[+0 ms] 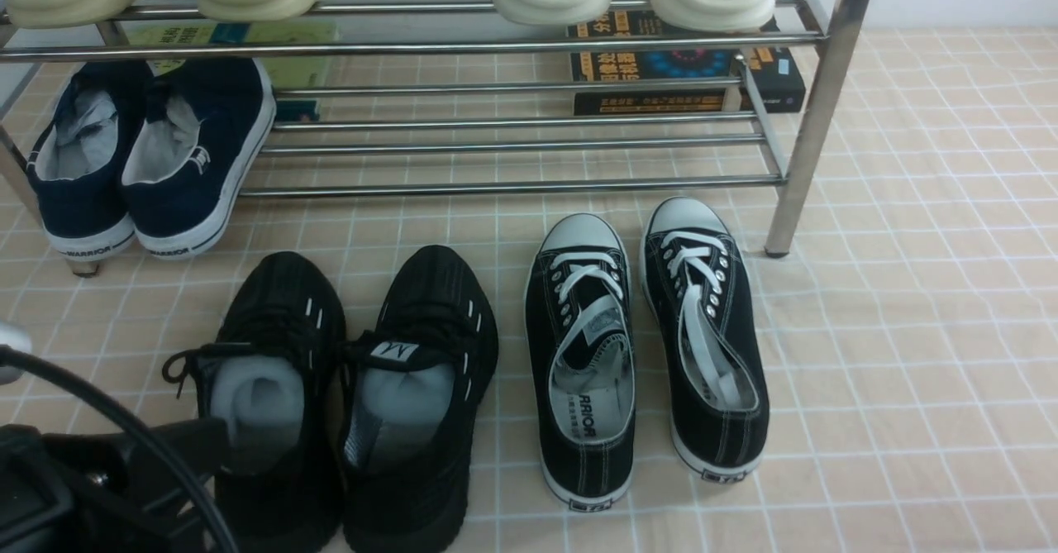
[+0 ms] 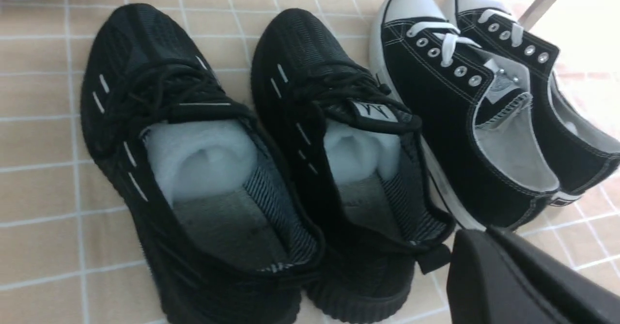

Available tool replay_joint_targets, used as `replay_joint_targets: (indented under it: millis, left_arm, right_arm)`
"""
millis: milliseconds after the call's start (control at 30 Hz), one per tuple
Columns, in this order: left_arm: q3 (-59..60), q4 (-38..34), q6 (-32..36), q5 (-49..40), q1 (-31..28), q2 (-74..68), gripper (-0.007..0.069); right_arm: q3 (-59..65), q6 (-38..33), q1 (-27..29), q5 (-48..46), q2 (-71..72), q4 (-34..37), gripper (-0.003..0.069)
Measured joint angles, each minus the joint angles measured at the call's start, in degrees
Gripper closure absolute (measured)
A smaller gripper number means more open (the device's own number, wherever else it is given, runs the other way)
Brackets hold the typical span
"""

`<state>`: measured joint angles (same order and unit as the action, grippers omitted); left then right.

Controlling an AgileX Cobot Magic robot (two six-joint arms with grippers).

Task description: Take the shoes off the shelf from the light coffee tablecloth by hand.

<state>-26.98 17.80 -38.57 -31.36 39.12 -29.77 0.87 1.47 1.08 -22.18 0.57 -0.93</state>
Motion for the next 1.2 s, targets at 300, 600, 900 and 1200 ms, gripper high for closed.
replay_joint_targets:
  millis: [300,600,900,1200]
  left_arm:
    - [10.8,-3.1,2.1,4.2,-2.4,0.3,0.0610]
    - [16.9,-22.5,32.7,12.0,-21.2,8.8,0.0602]
    - [23.9,-15.8,31.1,12.5,-36.8,24.7,0.0594]
    - [28.4,-10.1,23.8,10.2,-39.8,30.1,0.0587]
  right_arm:
    - [0.0,0.0,0.0,0.0,0.0,0.0,0.0419]
    - [0.0,0.0,0.0,0.0,0.0,0.0,0.0419]
    - [0.0,0.0,0.0,0.0,0.0,0.0,0.0419]
    - [0.0,0.0,0.0,0.0,0.0,0.0,0.0419]
